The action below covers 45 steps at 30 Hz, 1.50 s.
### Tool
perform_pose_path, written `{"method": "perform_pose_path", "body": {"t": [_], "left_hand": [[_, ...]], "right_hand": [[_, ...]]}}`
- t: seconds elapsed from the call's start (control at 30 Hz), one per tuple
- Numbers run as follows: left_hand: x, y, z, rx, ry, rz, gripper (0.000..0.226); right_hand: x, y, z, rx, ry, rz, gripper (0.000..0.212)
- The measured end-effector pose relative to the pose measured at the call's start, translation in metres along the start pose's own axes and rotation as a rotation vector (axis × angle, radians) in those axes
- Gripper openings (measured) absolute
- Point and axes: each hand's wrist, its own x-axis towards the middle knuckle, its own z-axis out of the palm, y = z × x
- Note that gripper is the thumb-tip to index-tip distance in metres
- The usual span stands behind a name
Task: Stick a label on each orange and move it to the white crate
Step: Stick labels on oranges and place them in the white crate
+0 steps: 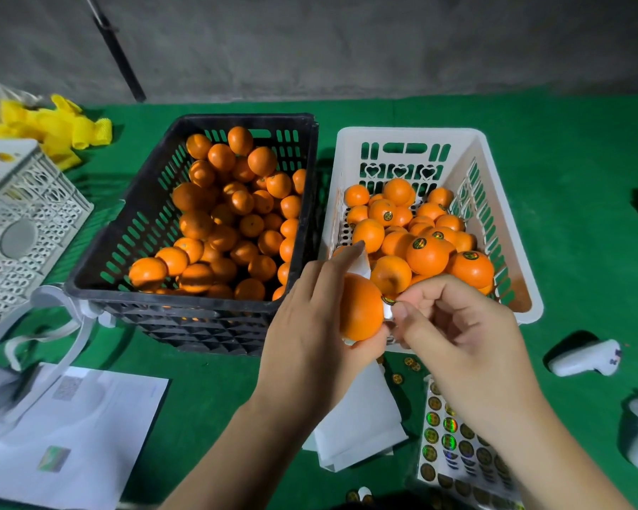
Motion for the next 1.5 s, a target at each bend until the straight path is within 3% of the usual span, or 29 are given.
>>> {"method": "perform_pose_path", "body": {"t": [0.17, 0.33, 0.47, 0.57, 0.7, 0.8, 0.93, 1.0, 1.1, 1.23, 1.37, 1.5], "left_hand": [[-0.003, -0.004, 0.001, -0.229, -0.088, -0.146, 0.094], [-0.004, -0.002, 0.001, -0.613, -0.165, -0.329, 0.085], [-0.006, -0.002, 0.001, -0.696, -0.122, -0.347, 0.068], [-0.008, -0.003, -0.001, -0.653, -0.109, -0.338, 0.061], [-0.008, 0.0, -0.002, -0.683, -0.183, -0.261, 0.04], [-0.007, 0.002, 0.0, -0.73, -0.198, -0.278, 0.027], [-0.006, 0.004, 0.002, -0.8, -0.129, -0.331, 0.04], [-0.006, 0.005, 0.004, -0.819, -0.092, -0.345, 0.035], [-0.006, 0.008, 0.008, -0.807, -0.096, -0.366, 0.032], [-0.003, 0.008, 0.008, -0.768, -0.075, -0.398, 0.013], [-0.006, 0.004, 0.002, -0.517, -0.084, -0.253, 0.007], [-0.006, 0.004, -0.007, -0.249, -0.114, -0.092, 0.02]], "right_hand": [[0.005, 0.003, -0.002, 0.036, 0.083, -0.042, 0.009], [0.004, 0.016, -0.001, -0.424, 0.092, -0.326, 0.006], [0.0, 0.017, -0.001, -0.339, 0.085, -0.255, 0.008], [0.0, 0.011, -0.005, -0.12, 0.037, -0.111, 0.015], [0.001, 0.012, -0.002, 0.049, 0.028, -0.07, 0.016], [-0.002, 0.017, 0.004, 0.036, 0.042, -0.081, 0.013], [-0.002, 0.023, 0.004, -0.043, -0.003, -0.098, 0.008], [-0.001, 0.024, 0.003, -0.14, 0.005, -0.136, 0.003], [-0.001, 0.026, 0.002, -0.228, 0.025, -0.206, 0.013], [0.002, 0.028, -0.001, -0.462, 0.051, -0.378, 0.011], [0.003, 0.026, -0.005, -0.573, 0.019, -0.456, 0.016], [0.005, 0.022, -0.011, -0.583, -0.064, -0.439, 0.015]]}}
